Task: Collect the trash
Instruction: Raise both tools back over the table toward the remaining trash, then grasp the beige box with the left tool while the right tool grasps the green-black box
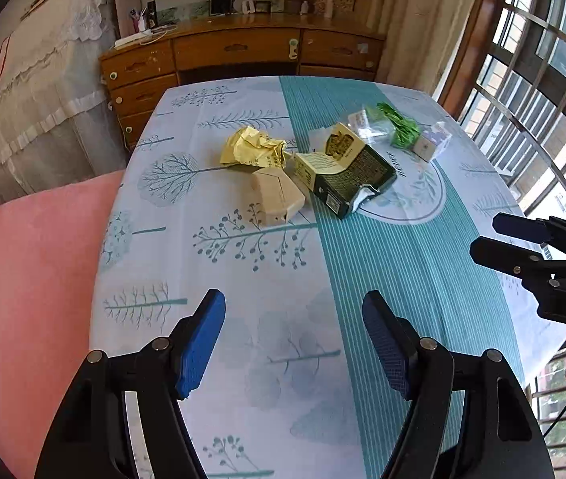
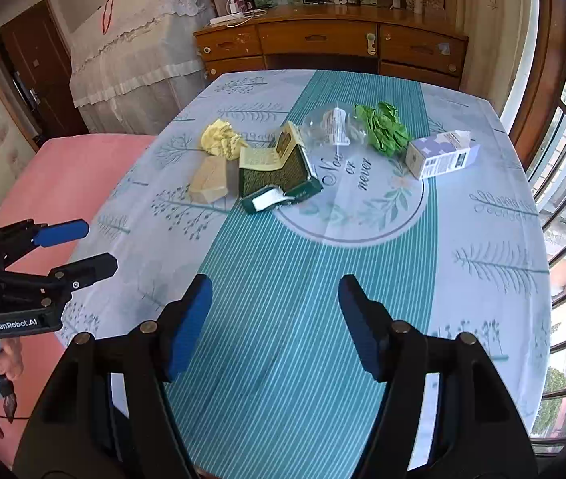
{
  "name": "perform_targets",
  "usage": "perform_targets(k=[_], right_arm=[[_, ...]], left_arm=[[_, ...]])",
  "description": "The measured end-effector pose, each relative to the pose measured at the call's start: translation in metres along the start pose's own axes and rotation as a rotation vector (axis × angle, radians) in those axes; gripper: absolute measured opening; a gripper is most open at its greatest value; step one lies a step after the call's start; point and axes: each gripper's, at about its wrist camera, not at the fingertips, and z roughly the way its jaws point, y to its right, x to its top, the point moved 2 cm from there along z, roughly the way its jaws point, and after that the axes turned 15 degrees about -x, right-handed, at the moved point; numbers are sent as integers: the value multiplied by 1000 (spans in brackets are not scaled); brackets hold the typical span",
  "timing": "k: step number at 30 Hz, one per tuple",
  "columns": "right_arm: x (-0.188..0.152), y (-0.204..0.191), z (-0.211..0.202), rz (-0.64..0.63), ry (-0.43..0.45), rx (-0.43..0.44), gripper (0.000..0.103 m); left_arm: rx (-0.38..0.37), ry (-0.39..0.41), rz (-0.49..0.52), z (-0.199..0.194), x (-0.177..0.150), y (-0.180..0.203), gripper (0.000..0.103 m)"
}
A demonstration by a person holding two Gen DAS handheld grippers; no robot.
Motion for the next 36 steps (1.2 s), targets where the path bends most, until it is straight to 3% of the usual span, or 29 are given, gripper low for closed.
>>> perform_targets(k=[6,12,16,20,21,22,23,28,36], right_arm=[[48,20,75,124,-45,50,63],[75,23,130,152,-94,117,64],[78,13,159,127,-132,141,64],[76,4,161,110,-97,186,63],[76,2,161,105,-92,191,52],[76,0,162,96,-100,191,34],[74,-2,162,94,-101,201,30],[72,-1,156,82,-88,196,27],[72,17,141,128,-75,205,25]], left_arm=[[7,-14,-3,51,45,-31,73],[1,-55,153,87,73,-50,76],[-27,-71,198,103,85,-70,79],[-73,-79,268,110,92,-80,84],[-84,-80,297,110,92,-81,87],[-98,-78,329,111,93,-81,90],[-117,-77,361,110,93,-81,91],[-171,-66,486,112,93,-77,96],[-248,-155,603,142,90,-66,96]])
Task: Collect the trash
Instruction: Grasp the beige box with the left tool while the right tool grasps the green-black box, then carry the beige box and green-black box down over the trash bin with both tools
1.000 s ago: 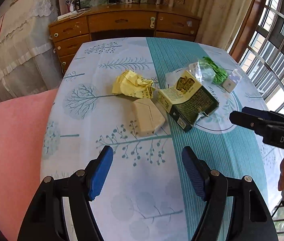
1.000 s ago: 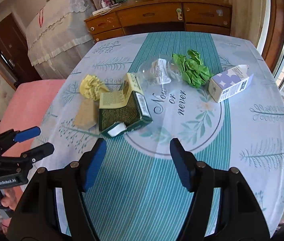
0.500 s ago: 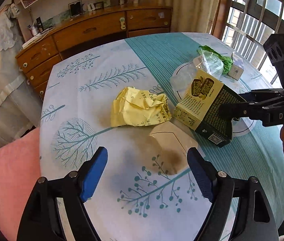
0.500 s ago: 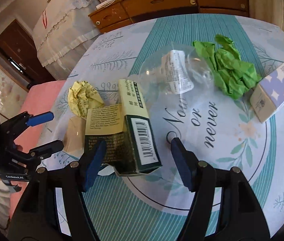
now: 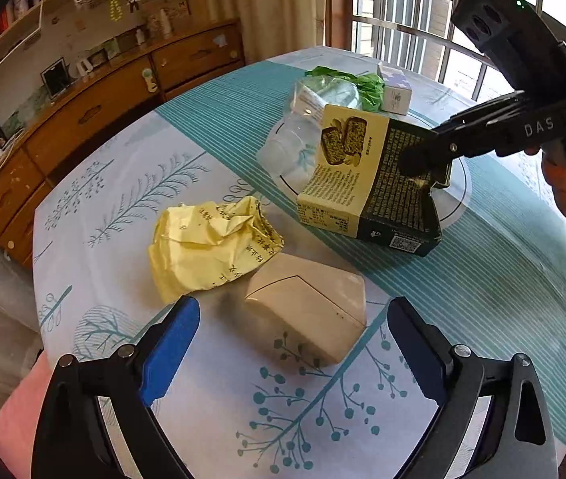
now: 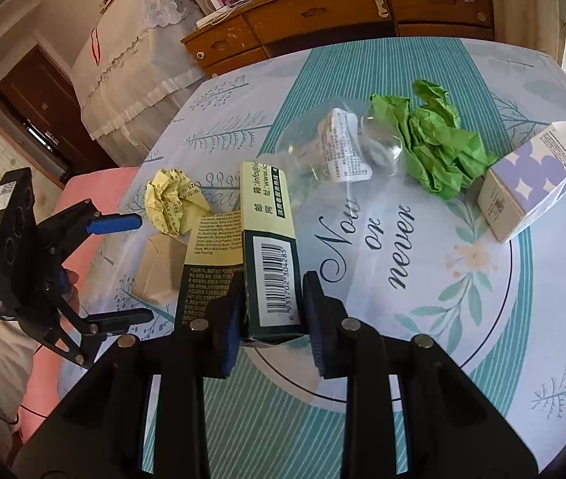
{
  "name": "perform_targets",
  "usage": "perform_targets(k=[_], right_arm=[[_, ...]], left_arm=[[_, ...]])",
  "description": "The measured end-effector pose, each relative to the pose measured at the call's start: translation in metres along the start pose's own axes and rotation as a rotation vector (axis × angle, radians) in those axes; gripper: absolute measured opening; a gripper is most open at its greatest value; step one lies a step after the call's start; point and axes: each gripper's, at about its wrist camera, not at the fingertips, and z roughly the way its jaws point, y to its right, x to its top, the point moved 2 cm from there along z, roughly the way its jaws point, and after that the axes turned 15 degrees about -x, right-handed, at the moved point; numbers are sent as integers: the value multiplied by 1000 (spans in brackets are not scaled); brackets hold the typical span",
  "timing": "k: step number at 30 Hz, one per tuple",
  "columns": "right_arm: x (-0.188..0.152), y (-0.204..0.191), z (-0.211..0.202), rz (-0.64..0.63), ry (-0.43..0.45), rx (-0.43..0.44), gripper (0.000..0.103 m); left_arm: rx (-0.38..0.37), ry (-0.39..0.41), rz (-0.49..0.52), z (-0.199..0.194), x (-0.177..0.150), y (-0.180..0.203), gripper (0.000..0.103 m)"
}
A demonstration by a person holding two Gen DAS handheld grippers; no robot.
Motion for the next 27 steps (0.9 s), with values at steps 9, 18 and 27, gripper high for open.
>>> perform_targets(k=[9,18,27], right_arm=[[-6,-1,5,-3,-20,37,25],[-21,-5,2,-20,-18,34,24],[-64,-19,-53,-84,30,-22,24]], left_arm=[[-14,-18,24,26,9,-7,95],[21,29,-2,23,9,3,63],[166,-36,-83,9,-11,62,63]])
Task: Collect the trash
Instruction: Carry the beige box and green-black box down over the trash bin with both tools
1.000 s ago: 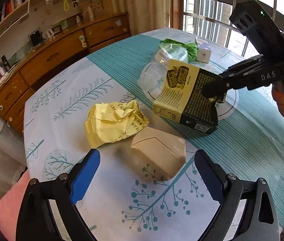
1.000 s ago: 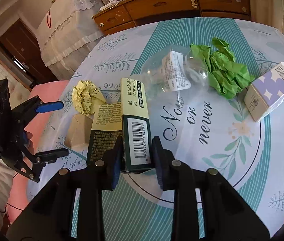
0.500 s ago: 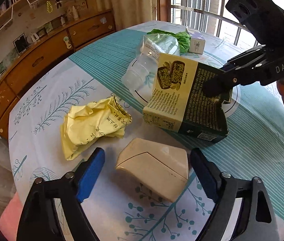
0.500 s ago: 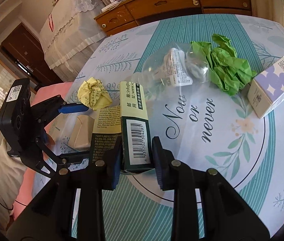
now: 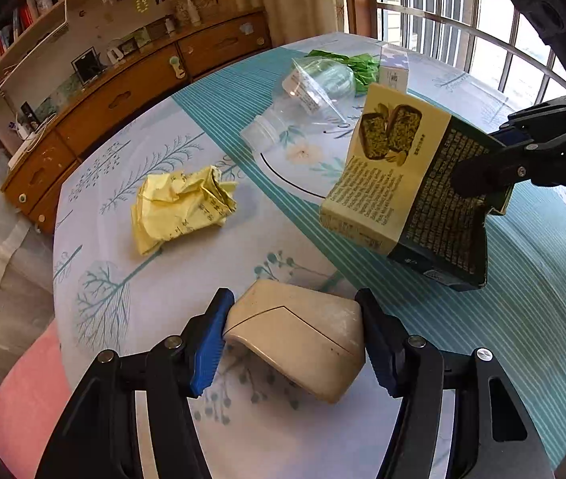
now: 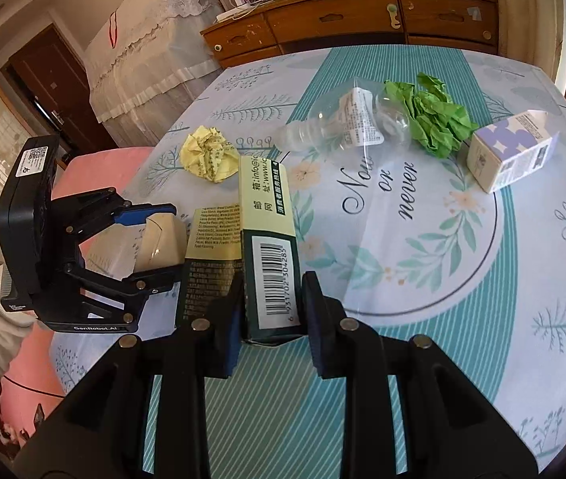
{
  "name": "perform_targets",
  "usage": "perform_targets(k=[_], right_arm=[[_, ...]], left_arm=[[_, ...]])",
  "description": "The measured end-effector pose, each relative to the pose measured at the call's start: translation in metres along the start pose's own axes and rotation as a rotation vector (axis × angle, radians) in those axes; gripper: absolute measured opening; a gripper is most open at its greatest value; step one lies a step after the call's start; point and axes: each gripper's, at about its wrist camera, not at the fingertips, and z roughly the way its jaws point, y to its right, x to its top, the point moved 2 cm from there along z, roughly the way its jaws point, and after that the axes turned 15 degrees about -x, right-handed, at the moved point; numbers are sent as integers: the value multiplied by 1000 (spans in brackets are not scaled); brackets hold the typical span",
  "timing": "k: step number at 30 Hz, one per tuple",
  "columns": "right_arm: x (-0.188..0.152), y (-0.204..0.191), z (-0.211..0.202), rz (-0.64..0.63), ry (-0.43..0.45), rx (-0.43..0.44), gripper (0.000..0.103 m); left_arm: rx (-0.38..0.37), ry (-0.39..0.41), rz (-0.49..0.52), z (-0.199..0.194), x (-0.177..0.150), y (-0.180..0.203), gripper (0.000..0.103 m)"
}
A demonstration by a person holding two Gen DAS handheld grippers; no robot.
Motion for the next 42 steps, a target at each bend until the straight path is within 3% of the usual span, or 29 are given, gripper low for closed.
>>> perform_targets(k=[9,15,21,26,31,35,42], right_arm=[[-71,7,-103,39,47,-1,24],[-146,9,-181,44,75,-3,24],[-226,4,-227,39,65,-29,24],[-285,2,-237,25,44,-51,24],[-331,-2,-222,15,-16,-80,24],[-358,-3,-196,9,-79,-97,24],[-399,11,-126,61,-218,-178,24]], left_arm=[[7,12,-43,-71,-36,98,63],[-14,31,-70,-116,-69,169,63],[-39,59,-137,-134,-112,234,63],[-45,59,-143,-124,-151,279,63],[-97,34,-174,-93,-187,311,63],[-127,13,-232,-61,-211,324,63],[-81,-9,-289,-2,-242,338,63]])
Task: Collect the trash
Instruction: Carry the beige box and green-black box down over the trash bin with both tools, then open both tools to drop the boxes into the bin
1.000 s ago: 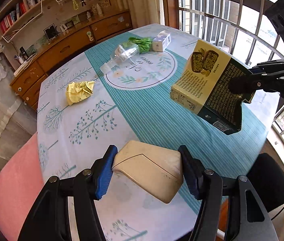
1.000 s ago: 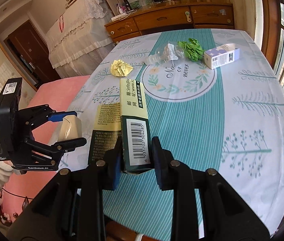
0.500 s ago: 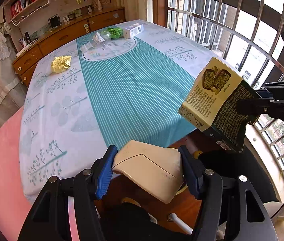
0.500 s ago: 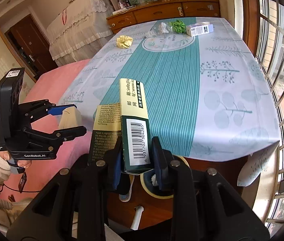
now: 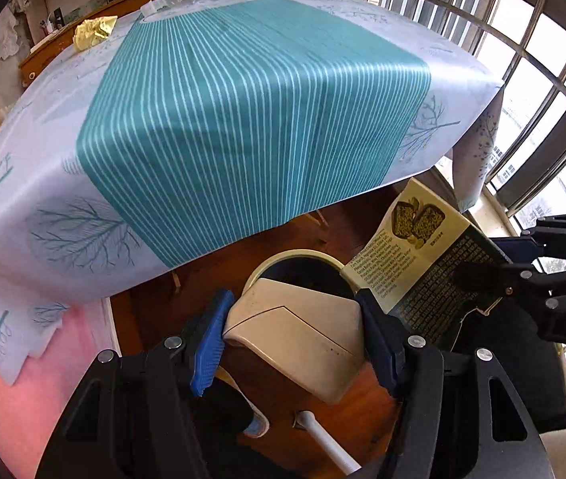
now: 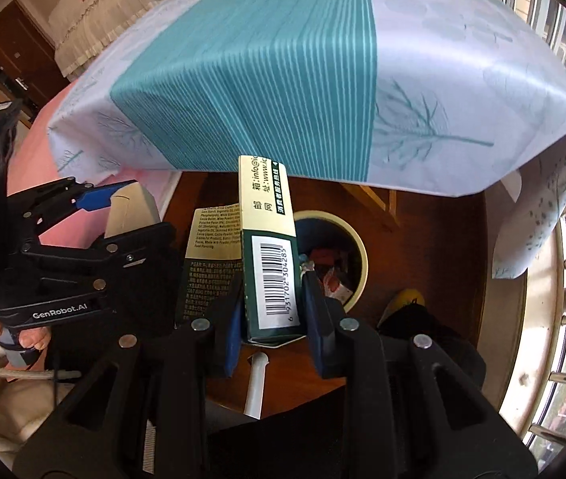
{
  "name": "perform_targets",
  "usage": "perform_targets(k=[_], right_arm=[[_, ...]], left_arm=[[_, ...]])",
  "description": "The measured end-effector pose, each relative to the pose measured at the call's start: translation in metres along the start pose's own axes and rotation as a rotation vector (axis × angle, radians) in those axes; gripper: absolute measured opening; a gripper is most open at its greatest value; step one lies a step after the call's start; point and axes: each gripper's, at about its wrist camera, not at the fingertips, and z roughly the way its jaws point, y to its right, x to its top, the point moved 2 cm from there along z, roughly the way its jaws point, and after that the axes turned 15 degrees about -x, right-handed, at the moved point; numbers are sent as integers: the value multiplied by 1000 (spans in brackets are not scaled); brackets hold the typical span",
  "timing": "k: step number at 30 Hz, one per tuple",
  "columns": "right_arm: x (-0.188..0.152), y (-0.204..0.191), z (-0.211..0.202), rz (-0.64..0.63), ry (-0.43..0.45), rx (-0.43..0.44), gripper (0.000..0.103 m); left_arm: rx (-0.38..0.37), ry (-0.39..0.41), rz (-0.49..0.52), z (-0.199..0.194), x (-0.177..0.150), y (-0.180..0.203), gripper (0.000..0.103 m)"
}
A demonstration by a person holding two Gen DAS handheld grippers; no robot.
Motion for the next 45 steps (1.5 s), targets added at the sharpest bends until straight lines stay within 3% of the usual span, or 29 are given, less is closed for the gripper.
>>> perform_targets(k=[5,11,21,31,32,34,36,38,39,45], right_arm=[[-14,1,52,56,-80,-41,24],[-19,4,106,100,-137,-110,24],[-19,13,185,228,-198,-144,24],[-17,20,227,297,-214,-146,27],[-17,22,229,304,-219,-145,31],[-15,24,231,312,-225,-144,50],[-14,24,232,308,-220,-144,52],[-14,22,233,290,-215,-149,52],[-13,20,233,279,-213,-150,52],[-11,10,232,236,-200,-155,52]], left_arm=[[-7,-50,-38,43,-17,-3,63],[50,-122,-34,100,-40,-12,63],[40,-168,-190,172,-56,-58,63],[86,-173,-234,196,-45,-96,63],[84,-175,-240,196,-44,-97,63],[82,-179,-251,196,-42,-101,64],[77,-175,-260,197,-41,-103,67],[69,-175,-265,198,-40,-106,85],[66,-173,-267,199,-39,-105,89],[76,-178,-243,200,-38,-100,89]])
